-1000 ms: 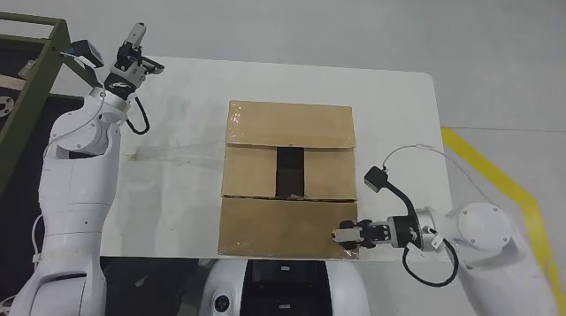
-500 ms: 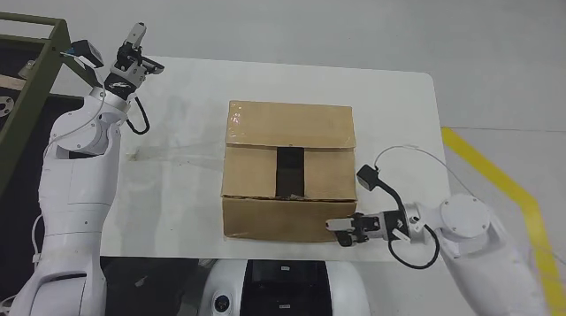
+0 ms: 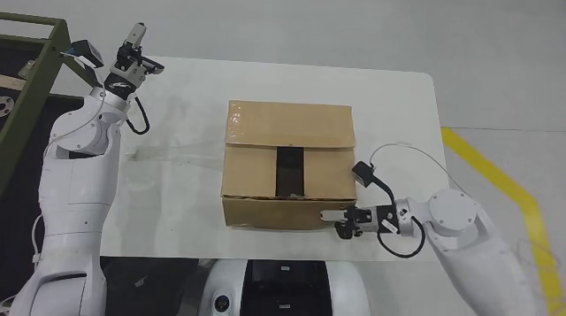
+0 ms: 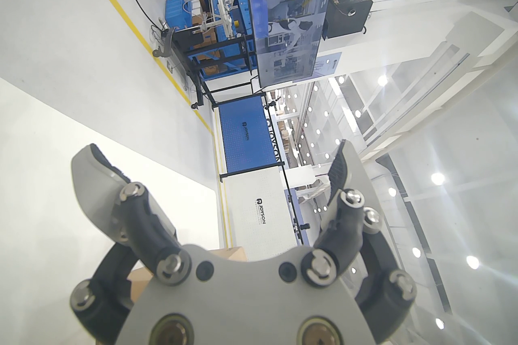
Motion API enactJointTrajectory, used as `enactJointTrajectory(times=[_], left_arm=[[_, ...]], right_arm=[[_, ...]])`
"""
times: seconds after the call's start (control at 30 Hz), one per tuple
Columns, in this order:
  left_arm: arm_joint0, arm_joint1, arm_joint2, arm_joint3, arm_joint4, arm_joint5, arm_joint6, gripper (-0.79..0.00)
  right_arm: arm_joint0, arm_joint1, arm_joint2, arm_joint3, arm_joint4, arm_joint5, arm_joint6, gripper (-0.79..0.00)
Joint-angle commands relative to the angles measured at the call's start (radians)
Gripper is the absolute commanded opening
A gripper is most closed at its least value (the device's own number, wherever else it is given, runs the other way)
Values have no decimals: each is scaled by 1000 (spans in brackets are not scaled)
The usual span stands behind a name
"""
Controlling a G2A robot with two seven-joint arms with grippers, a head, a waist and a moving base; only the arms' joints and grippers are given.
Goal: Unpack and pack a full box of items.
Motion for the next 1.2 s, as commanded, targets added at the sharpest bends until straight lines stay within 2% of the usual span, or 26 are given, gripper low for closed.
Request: enactJointTrajectory(times=[0.0,0.37,0.57,1.17], left_arm=[[0,0,0,0,0,0,0,0],[0,0,0,0,0,0,0,0],[0,0,0,0,0,0,0,0],[0,0,0,0,0,0,0,0]], right_arm=[[-2,2,0,-6,3,-7,0,0],[-85,27,86,-129,49,-51,53,0],[-111,36,128,-161,71,-65,24,0],[-155,62,448,-177,222,-83,-113,0]])
